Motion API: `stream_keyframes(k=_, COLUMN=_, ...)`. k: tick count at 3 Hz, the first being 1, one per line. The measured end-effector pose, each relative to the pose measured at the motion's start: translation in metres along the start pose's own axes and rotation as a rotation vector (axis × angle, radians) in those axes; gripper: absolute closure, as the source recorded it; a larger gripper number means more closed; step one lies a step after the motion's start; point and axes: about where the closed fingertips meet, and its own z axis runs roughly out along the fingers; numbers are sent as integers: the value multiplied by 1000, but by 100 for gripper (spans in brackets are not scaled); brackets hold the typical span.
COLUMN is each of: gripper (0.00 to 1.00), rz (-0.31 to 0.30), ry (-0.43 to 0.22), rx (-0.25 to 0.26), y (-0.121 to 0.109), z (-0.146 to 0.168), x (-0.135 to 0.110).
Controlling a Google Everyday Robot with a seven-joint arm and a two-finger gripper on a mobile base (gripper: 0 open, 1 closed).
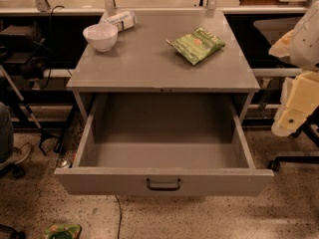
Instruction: Close top drawer
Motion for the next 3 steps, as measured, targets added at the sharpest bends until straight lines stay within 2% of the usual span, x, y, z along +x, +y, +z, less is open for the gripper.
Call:
stream_keyframes(k=1, gripper=0, rz=0, ry=0, rx=0, y=0, z=0, x=0)
stream_keyframes(k=2, gripper=0, rz=23, ry=3, rx=-31, y=9, z=17, x=5)
stream_keyframes(k=3, gripper=0, rz=117, ry=24, rx=-127, y=46, z=78, x=17)
